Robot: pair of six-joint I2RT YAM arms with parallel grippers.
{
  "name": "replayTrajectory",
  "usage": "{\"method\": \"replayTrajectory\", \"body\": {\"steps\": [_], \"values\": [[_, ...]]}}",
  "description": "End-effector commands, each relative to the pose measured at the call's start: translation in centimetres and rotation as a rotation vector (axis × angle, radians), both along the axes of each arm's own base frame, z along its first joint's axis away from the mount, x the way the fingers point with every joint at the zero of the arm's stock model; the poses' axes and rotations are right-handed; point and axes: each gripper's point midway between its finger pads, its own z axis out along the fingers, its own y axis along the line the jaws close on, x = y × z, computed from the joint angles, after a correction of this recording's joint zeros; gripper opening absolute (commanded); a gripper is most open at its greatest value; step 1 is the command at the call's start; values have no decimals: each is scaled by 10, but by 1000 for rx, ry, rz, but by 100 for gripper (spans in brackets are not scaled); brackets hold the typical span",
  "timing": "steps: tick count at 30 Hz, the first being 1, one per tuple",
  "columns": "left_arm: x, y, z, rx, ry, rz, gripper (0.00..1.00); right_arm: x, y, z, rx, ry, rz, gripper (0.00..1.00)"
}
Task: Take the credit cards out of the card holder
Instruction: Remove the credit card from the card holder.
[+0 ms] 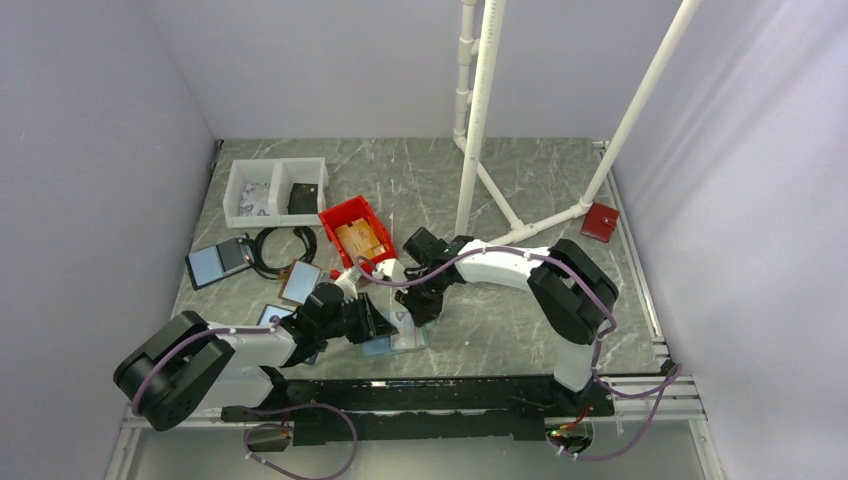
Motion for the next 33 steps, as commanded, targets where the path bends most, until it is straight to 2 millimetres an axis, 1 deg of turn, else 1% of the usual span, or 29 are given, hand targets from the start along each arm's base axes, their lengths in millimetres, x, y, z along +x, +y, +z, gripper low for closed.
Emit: {"method": "replayTrajectory", "body": {"steps": [1,3,4,7,9,13,16,17,18,25,29,33], "values": [[0,-1,-7,6,35,2,31,-4,12,-2,17,12,14,12],[0,-3,-7,-4,40,-2,28,-7,13,-4,12,27,18,12],[0,-4,-7,-12,42,-2,25,-8,13,-5,9,28,19,12],[1,-4,-8,-20,42,4,11,-5,12,-6,0,15,11,12],[1,-3,-8,-16,41,6,1,-5,12,-6,-2,13,9,12],[1,0,-5,-13,22,3,0,-1,8,-10,-24,1,0,12],[0,10,-4,22,8,14,0,4,5,-14,-44,-17,-15,12],[-1,15,-7,44,15,24,0,6,4,-14,-50,-21,-21,12],[0,18,-4,46,2,35,0,7,2,-16,-56,-21,-25,12],[-5,36,3,75,-3,76,0,7,0,-20,-72,-16,-24,12],[-8,40,6,68,5,80,0,9,0,-19,-69,-19,-27,12],[-10,39,12,49,2,68,0,12,-1,-17,-65,-26,-27,12]]}}
